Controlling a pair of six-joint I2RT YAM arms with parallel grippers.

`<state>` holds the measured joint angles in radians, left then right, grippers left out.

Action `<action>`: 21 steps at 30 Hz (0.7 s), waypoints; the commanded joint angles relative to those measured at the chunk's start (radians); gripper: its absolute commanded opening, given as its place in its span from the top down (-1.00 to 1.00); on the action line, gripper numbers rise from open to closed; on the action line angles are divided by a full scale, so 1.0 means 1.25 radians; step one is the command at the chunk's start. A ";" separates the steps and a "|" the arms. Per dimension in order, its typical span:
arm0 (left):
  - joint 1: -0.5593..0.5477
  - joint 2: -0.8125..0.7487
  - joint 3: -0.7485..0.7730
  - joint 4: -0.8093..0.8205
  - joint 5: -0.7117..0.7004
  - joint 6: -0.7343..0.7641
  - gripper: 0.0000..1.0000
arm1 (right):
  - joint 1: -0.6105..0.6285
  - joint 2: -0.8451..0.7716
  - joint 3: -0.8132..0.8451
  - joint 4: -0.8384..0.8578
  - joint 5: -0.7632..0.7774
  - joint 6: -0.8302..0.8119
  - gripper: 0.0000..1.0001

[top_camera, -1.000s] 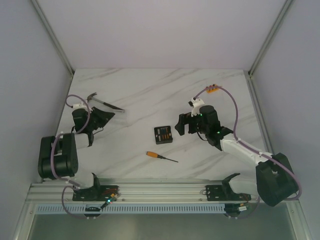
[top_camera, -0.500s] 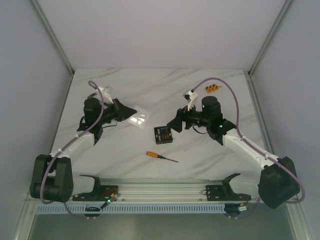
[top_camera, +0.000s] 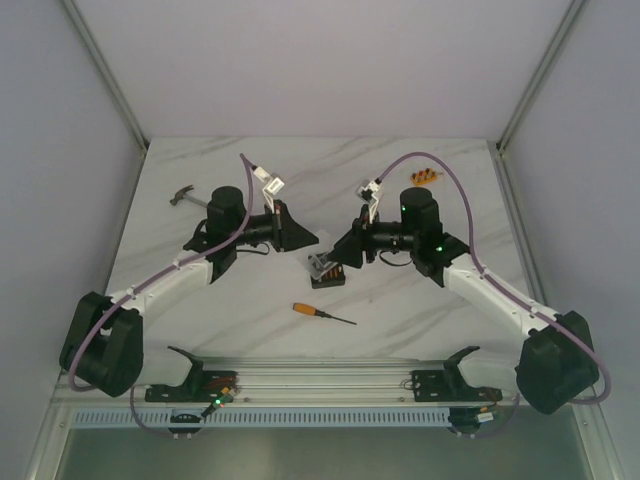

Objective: Snap on the fuse box
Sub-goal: Close the fuse box cover on the fuse box base.

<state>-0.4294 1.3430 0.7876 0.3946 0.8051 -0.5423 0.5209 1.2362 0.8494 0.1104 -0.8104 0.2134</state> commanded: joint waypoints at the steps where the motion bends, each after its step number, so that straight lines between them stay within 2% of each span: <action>1: -0.020 0.009 0.034 -0.014 0.052 0.051 1.00 | 0.004 0.007 0.031 0.005 -0.057 -0.005 -0.04; 7: -0.046 0.002 0.039 -0.021 0.081 0.085 1.00 | 0.000 0.011 0.039 -0.031 -0.020 -0.034 0.09; 17: -0.047 0.007 0.047 -0.071 0.047 0.106 1.00 | -0.014 -0.074 0.020 -0.037 0.076 -0.043 0.07; 21: -0.048 0.007 0.056 -0.070 0.058 0.104 1.00 | -0.014 -0.060 0.006 -0.038 0.065 -0.040 0.09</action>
<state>-0.4839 1.3510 0.8162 0.3099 0.8425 -0.4351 0.5056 1.1542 0.8665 0.0620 -0.7460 0.1745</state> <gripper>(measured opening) 0.208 0.465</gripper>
